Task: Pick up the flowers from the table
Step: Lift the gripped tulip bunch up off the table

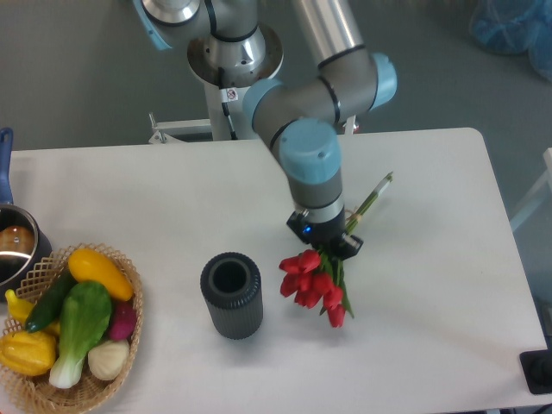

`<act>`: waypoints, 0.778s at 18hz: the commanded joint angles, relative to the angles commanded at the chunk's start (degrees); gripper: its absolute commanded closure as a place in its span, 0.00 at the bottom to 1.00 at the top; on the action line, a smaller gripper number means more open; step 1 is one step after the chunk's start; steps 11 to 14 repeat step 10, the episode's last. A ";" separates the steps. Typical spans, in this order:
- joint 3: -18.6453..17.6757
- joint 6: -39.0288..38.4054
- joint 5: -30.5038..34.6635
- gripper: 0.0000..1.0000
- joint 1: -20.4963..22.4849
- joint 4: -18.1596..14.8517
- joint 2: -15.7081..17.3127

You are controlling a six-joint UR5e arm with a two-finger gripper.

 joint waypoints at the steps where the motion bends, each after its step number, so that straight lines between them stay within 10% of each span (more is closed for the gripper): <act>1: 2.63 0.17 -0.09 1.00 0.17 -4.05 0.00; 14: 9.08 6.76 -3.52 1.00 0.79 -10.41 3.59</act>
